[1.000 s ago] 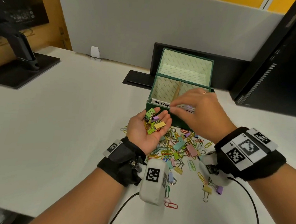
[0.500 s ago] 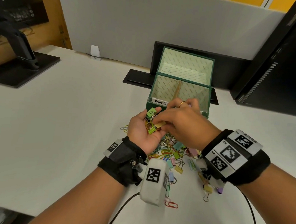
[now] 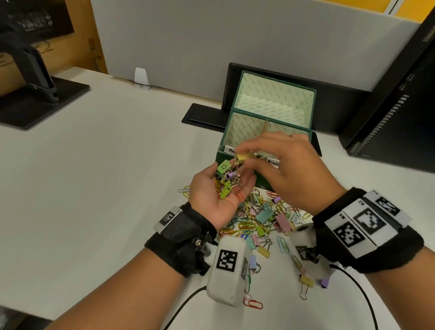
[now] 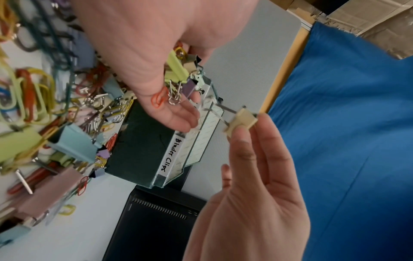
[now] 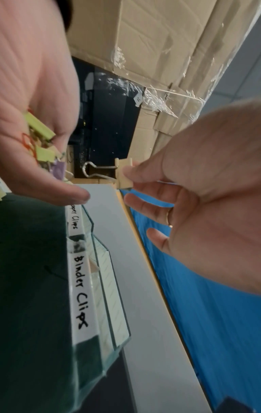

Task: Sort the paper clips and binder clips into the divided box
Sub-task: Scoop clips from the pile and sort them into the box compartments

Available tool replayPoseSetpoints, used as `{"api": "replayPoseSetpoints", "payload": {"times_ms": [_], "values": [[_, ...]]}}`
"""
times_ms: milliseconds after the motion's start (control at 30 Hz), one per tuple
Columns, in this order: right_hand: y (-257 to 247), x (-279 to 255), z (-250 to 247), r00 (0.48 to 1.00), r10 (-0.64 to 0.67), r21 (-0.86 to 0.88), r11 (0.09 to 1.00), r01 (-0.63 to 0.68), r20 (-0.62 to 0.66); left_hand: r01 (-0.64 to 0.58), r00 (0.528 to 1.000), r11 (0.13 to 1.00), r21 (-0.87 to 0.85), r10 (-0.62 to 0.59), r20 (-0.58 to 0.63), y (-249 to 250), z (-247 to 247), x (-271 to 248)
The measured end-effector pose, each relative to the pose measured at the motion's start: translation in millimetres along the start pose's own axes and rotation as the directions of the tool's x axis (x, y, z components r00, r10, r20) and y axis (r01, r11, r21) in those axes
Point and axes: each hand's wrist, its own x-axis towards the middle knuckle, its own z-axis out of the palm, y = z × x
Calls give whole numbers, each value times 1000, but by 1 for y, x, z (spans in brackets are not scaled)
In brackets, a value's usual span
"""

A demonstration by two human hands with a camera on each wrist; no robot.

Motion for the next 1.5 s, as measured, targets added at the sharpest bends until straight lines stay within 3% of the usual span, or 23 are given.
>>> {"api": "replayPoseSetpoints", "payload": {"times_ms": [133, 300, 367, 467, 633, 800, 933, 1067, 1333, 1500], "values": [[6, 7, -16, 982, 93, 9, 996, -93, -167, 17, 1000, 1000, 19, -16, -19, 1, -1, 0], [30, 11, -26, 906, 235, -57, 961, -271, -352, 27, 1000, 1000, 16, -27, -9, 2, -1, 0], [42, 9, -22, 907, 306, -136, 925, -355, -288, 27, 1000, 1000, 15, -27, -6, 2, -2, 1], [52, 1, -14, 882, 463, -256, 846, -468, -82, 24, 1000, 999, 24, -24, -1, 3, -3, 1], [29, 1, -9, 934, 333, -117, 930, -348, -133, 14, 1000, 999, 44, -14, 6, 2, -4, 2], [3, 14, -1, 969, 244, -68, 967, -245, -23, -1, 1000, 996, 87, -1, 29, 0, -3, 3], [-1, 22, 13, 947, 275, -51, 962, -270, 165, -24, 997, 996, 84, 18, 70, -2, -1, 1], [-5, 27, 17, 908, 305, -265, 936, -230, 287, -15, 997, 995, 95, 7, 82, -2, -1, 2], [-3, 25, 18, 946, 268, -204, 952, -229, 186, 19, 992, 994, 106, -32, 122, -3, -3, 1], [-5, 19, 19, 965, 215, 23, 975, -221, 148, 19, 991, 997, 75, -29, 131, -1, -6, 4]]}}
